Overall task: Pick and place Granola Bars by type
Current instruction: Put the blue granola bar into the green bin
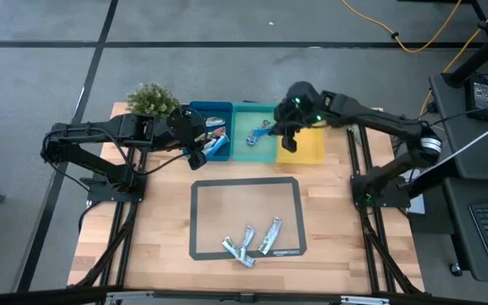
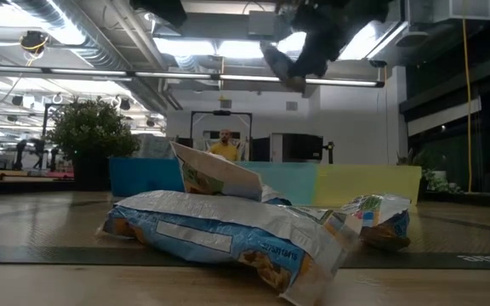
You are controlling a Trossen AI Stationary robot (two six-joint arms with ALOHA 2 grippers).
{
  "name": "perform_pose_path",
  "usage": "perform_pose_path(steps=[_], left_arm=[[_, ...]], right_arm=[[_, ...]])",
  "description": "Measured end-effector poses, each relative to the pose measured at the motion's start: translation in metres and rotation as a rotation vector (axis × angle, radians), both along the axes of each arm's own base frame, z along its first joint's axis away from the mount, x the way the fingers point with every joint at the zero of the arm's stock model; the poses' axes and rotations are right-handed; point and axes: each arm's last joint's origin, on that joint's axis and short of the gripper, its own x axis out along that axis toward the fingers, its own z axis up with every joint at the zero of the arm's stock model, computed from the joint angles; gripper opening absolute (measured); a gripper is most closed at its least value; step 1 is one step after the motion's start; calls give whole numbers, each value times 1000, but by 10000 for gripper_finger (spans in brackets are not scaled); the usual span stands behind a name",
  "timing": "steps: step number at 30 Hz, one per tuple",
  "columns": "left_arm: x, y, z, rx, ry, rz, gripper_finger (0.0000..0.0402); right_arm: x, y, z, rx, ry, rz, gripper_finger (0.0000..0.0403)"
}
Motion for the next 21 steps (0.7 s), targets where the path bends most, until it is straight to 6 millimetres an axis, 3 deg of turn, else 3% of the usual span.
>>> perform_pose_path(steps=[9, 17, 21], left_arm=[[0, 0, 0, -19, -13, 18, 139], [0, 0, 0, -18, -14, 18, 139], [0, 0, 0, -18, -13, 19, 139]], right_arm=[[24, -70, -6, -16, 182, -34, 26], [46, -102, -9, -82, 230, -61, 33], [56, -110, -21, -147, 265, -1, 33]])
